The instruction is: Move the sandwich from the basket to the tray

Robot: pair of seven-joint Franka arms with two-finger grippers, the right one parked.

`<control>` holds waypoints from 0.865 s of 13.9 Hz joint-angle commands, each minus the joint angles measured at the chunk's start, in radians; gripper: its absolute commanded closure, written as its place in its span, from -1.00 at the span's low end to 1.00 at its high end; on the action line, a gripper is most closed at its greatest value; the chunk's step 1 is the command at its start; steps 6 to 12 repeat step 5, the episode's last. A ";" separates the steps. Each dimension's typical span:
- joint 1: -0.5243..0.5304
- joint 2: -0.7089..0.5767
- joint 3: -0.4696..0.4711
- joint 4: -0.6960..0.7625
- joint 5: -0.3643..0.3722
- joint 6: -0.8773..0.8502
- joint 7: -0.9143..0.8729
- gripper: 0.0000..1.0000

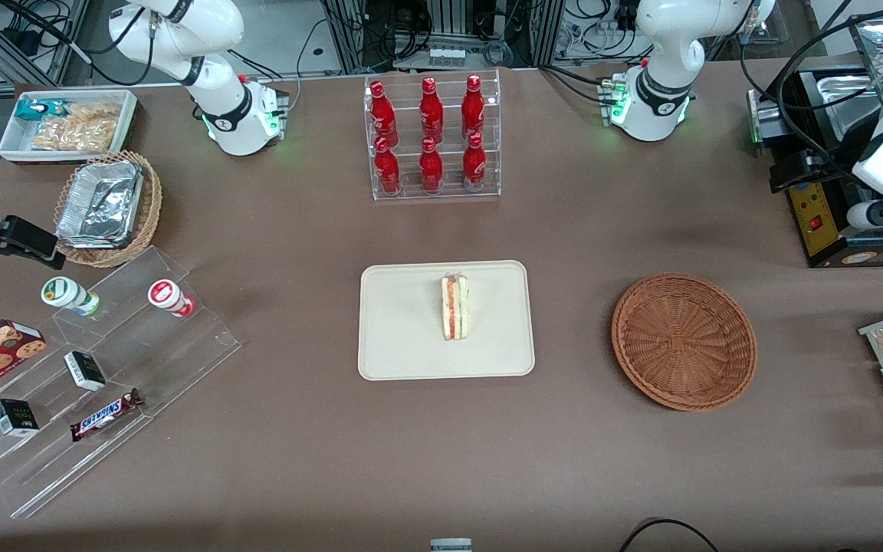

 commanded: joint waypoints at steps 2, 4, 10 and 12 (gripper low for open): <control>0.031 0.005 -0.027 0.022 -0.012 -0.010 0.001 -1.00; 0.026 0.009 -0.027 0.025 -0.009 -0.010 -0.005 -1.00; 0.026 0.008 -0.027 0.025 -0.009 -0.010 -0.002 -1.00; 0.026 0.008 -0.027 0.025 -0.009 -0.010 -0.002 -1.00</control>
